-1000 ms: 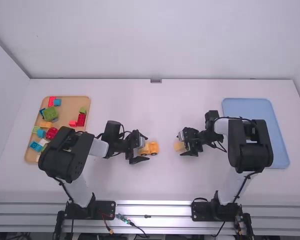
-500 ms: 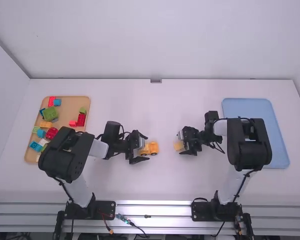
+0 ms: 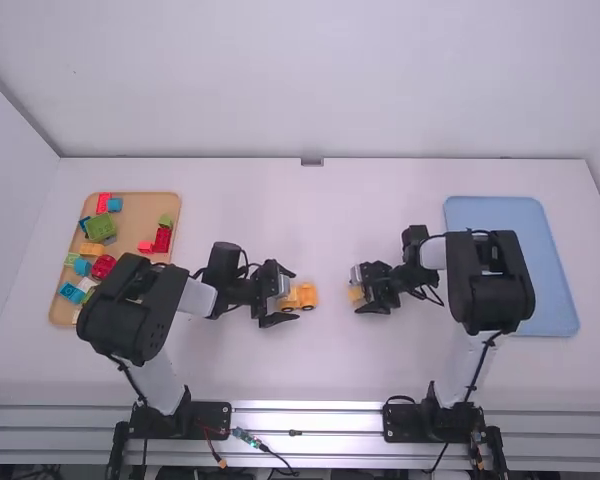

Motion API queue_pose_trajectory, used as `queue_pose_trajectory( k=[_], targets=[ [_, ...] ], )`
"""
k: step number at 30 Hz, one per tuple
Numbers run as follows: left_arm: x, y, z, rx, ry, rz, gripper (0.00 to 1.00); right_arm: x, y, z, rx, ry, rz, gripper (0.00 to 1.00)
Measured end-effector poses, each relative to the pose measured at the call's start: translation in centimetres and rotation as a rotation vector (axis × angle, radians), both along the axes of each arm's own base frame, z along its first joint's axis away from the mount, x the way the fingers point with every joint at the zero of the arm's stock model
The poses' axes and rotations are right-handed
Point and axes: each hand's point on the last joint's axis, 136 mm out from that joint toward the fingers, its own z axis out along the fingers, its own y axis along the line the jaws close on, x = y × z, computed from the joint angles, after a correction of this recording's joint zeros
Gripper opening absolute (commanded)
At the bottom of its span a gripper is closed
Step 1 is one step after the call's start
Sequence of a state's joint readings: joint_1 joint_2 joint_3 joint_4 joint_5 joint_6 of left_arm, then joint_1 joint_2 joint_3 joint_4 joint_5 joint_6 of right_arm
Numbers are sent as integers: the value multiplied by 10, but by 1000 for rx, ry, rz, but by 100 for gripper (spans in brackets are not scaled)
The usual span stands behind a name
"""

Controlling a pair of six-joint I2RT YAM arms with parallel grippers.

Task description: Assemble lego blocks to make yellow taxi

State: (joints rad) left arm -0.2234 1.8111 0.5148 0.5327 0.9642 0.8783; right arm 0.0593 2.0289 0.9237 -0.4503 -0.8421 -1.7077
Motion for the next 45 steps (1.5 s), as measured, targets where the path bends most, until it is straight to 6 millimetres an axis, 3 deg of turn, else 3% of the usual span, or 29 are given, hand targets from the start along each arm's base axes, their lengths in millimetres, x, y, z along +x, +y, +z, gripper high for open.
queue_pose_trajectory(
  k=[6, 7, 8, 10, 15, 20, 27, 34, 37, 43, 45],
  targets=[
    [0, 0, 0, -1, 2, 1, 99, 5, -2, 3, -6, -10, 3, 65],
    [0, 0, 0, -1, 2, 1, 99, 5, -2, 3, -7, -11, 5, 61],
    [0, 0, 0, -1, 3, 2, 99, 4, -1, 3, -9, -10, 8, 48],
    [0, 0, 0, -1, 3, 1, 99, 4, 0, 2, -10, -13, 13, 41],
    [0, 0, 0, -1, 5, 2, 99, 3, 1, 2, -9, -15, 20, 35],
    [-2, 1, -3, 10, 17, 4, 99, 3, 1, 3, -8, -12, 19, 22],
    [-4, 3, -8, 35, 11, -2, 99, -3, 1, 5, -8, 26, 20, 20],
    [-3, 0, -29, 27, 78, -27, 99, 6, 5, 24, 23, 59, 16, 20],
    [-1, -3, -29, 14, 87, -40, 100, 7, 8, 31, 47, 70, 13, 21],
    [4, -4, -26, 13, 70, -40, 75, 7, 15, 42, 104, 99, -3, 22],
    [7, -4, -24, 8, 42, -41, 73, 8, 17, 42, 110, 104, -5, 22]
  ],
)
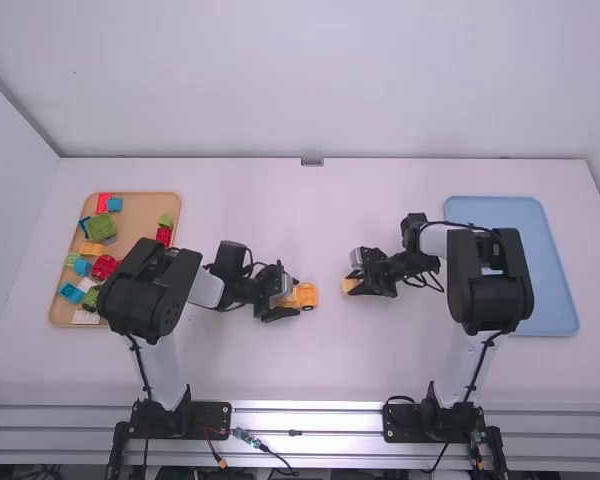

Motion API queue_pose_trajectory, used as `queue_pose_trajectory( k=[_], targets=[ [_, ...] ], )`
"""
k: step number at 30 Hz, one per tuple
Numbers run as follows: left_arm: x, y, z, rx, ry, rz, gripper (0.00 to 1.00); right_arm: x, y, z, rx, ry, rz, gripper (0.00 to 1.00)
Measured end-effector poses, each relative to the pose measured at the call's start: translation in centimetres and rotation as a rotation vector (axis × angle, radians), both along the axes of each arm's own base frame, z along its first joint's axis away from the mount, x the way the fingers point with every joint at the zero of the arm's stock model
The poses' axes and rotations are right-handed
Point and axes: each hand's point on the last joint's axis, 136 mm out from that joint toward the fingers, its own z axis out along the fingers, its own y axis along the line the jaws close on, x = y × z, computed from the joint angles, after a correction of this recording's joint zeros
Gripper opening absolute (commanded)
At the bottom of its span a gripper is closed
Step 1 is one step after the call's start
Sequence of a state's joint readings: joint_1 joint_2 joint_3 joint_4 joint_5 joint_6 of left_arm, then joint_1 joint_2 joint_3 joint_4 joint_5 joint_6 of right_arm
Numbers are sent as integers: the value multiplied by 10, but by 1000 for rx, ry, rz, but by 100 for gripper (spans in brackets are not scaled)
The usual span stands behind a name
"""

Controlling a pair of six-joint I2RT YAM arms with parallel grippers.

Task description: Assemble lego blocks to make yellow taxi

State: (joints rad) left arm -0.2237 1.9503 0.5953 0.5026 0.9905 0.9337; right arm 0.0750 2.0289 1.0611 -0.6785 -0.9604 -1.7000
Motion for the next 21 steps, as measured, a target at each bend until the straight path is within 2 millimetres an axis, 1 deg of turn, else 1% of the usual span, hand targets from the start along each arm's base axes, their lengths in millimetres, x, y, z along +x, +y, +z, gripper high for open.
queue_pose_trajectory(
  k=[4, 7, 8, 12, 17, 20, 21],
  targets=[
    [0, 0, 1, -7, -30, 1, 73, -3, 11, 1, 5, 9, 16, 20],
    [-5, 1, -1, -7, -32, 1, 72, 0, 27, -1, 3, -8, 30, 18],
    [-6, 1, -2, -8, -34, 1, 72, 1, 32, -2, -2, -13, 32, 14],
    [-8, 3, -6, 9, -13, 9, 71, 3, 47, -3, -20, -10, 35, 13],
    [-10, 6, -13, 44, 43, 23, 70, -3, 54, -4, -42, 30, 38, 11],
    [-6, 6, -12, 48, 38, 26, 66, -7, 56, -4, -50, 54, 36, 9],
    [-4, 6, -11, 50, 34, 28, 63, -7, 57, -4, -54, 58, 34, 8]
  ],
)
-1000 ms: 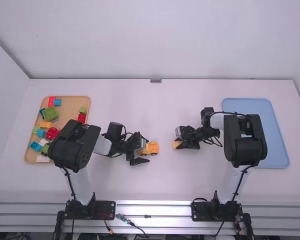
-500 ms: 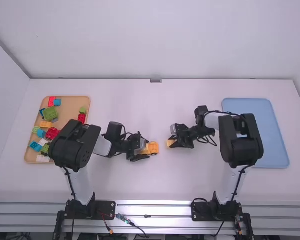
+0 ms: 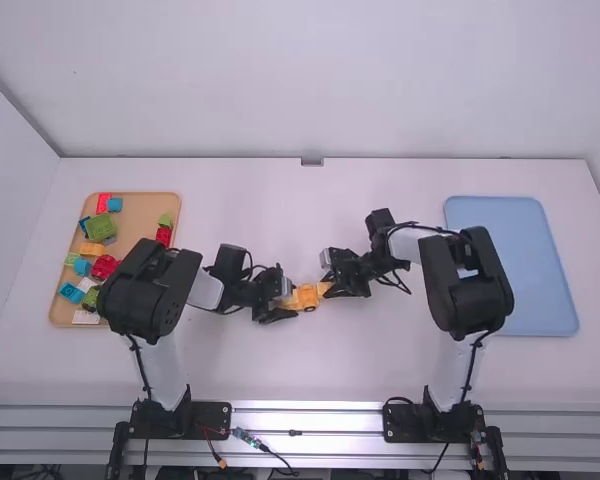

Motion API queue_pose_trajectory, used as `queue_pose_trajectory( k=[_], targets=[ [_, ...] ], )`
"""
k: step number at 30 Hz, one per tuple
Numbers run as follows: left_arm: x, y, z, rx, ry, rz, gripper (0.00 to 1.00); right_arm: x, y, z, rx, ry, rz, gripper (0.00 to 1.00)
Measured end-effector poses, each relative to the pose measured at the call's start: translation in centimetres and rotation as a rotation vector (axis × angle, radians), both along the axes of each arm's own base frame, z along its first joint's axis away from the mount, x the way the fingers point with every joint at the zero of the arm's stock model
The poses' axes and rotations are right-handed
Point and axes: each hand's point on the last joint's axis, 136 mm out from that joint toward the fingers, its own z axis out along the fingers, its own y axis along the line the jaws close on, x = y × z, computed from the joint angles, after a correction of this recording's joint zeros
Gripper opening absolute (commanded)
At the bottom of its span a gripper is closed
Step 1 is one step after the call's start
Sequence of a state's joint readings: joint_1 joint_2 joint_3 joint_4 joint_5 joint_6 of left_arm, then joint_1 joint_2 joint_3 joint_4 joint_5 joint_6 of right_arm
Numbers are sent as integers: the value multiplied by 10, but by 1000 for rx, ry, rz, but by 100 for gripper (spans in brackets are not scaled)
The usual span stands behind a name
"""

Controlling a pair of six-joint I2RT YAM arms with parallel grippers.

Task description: Assemble lego blocks to make yellow taxi

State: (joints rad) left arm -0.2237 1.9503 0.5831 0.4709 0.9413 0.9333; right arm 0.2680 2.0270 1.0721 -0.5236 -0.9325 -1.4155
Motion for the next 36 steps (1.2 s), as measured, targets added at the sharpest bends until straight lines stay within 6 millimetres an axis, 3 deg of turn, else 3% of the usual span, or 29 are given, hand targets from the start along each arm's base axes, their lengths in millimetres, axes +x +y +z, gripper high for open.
queue_pose_trajectory(
  k=[8, 15, 26, 29, 36],
  targets=[
    [4, 0, 2, -1, -23, 1, 61, 14, 5, 11, -19, -135, -52, 5],
    [6, -1, 4, -6, -46, 0, 52, 5, 14, 17, -22, -226, -118, 0],
    [6, 0, 2, 4, -55, -5, 45, -1, 12, 11, -33, -154, -177, 0],
    [3, 0, 1, 8, -60, -13, 35, -4, 14, 13, -12, -140, -169, 0],
    [-5, 0, -2, 12, -8, -35, 35, -7, 16, 15, -2, -122, -163, 0]
  ],
)
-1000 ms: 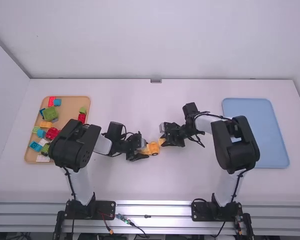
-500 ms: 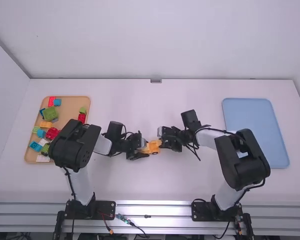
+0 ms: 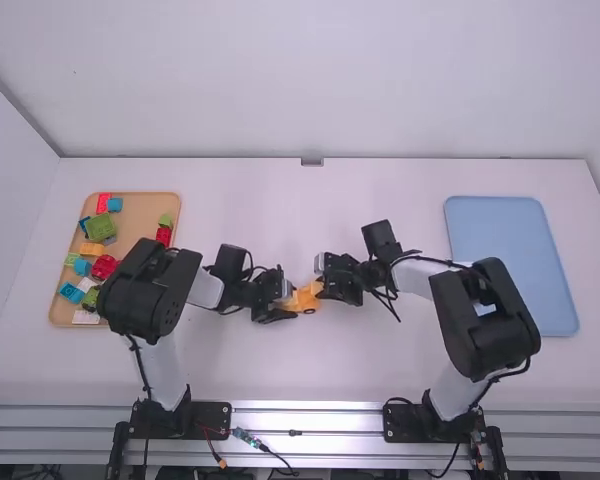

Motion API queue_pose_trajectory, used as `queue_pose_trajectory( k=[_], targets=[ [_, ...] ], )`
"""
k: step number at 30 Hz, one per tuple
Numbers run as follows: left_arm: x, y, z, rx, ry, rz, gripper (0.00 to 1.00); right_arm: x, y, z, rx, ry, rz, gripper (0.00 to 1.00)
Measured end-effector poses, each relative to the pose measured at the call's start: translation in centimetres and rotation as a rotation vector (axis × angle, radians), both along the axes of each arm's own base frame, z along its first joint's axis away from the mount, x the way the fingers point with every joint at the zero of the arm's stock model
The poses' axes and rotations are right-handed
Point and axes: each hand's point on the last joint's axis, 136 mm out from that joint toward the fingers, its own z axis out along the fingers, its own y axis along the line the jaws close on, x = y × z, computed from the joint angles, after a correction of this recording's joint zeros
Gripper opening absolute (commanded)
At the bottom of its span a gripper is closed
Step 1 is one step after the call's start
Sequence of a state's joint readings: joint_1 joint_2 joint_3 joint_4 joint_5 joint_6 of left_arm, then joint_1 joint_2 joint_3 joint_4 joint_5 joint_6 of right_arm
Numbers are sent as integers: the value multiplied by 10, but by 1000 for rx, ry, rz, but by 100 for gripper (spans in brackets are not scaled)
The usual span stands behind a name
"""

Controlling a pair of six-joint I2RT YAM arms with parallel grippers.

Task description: Assemble lego blocks to make yellow taxi

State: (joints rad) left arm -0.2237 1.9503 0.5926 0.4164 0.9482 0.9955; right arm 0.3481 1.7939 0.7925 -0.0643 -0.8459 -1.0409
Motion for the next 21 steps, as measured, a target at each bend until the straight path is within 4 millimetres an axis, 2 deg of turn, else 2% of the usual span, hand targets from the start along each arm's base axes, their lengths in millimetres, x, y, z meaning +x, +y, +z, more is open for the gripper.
queue_pose_trajectory(
  k=[10, 14, 21],
  targets=[
    [5, 0, 1, 21, -3, -19, 35, -18, 20, -4, -32, -8, 70, 0],
    [10, 0, 2, 19, -48, -14, 34, -18, 21, -5, -35, -13, 68, 0],
    [4, -1, 2, -2, -73, -22, 29, -10, 25, -3, -18, -54, 65, 0]
  ],
)
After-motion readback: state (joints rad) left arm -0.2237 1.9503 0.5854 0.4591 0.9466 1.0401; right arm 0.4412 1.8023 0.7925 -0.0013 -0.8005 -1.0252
